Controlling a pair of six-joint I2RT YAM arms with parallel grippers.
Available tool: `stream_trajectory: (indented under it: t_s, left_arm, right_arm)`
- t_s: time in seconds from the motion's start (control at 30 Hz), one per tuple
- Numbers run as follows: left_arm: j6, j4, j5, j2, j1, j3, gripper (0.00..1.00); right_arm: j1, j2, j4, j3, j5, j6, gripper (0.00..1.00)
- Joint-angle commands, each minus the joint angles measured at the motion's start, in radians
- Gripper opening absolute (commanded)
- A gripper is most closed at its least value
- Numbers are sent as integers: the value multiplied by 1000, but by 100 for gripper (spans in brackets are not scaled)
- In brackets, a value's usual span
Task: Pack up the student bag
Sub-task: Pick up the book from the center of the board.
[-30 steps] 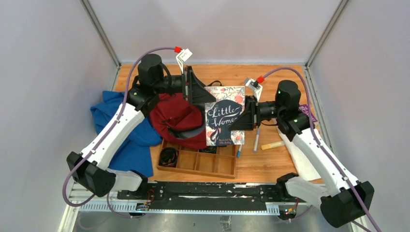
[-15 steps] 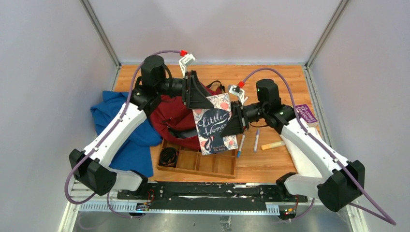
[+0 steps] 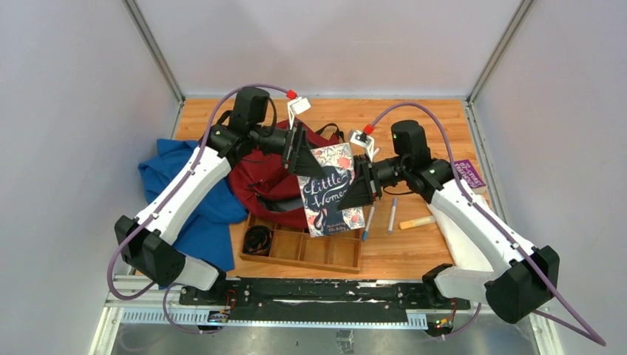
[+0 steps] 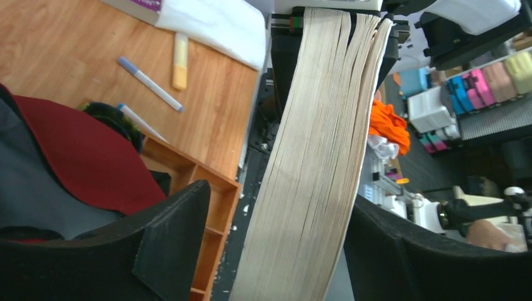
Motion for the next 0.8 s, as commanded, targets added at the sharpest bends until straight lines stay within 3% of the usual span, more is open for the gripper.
stream_trajectory:
  t_s: [0.0,0.13,0.23,0.27,0.4,0.43,0.53,0.67,0.77]
  left_arm:
    - [28,-41,86,10,-9,12,73]
    - [23,-39,91,7,-11,11,40]
    - [-29,14,89,2,-9,-5,2]
    - [-70,60,88,-4,-8,-21,0]
    - [-222,241,66,-25,15,-78,0]
    - [-270,288,54,-29,27,-91,0]
    - [-392,397,3,-45,75,-111,0]
    - [-520,471,-176,-90,137,-131,0]
    - [-653,607,-300,-148,155,-183,0]
  right_arm:
    - [11,-15,-13,51,-21,-56,0]
    - [11,-2,-32,56,-8,-70,0]
    - [11,8,-64,65,27,-84,2]
    - [10,9,-81,72,47,-91,14]
    - [-7,-25,-171,87,174,-112,83]
    - [-21,-41,-184,86,200,-111,96]
    - [-100,-111,-204,67,273,-71,100]
    - [-248,-234,-180,14,413,64,100]
    - [-304,-336,31,-118,431,298,100]
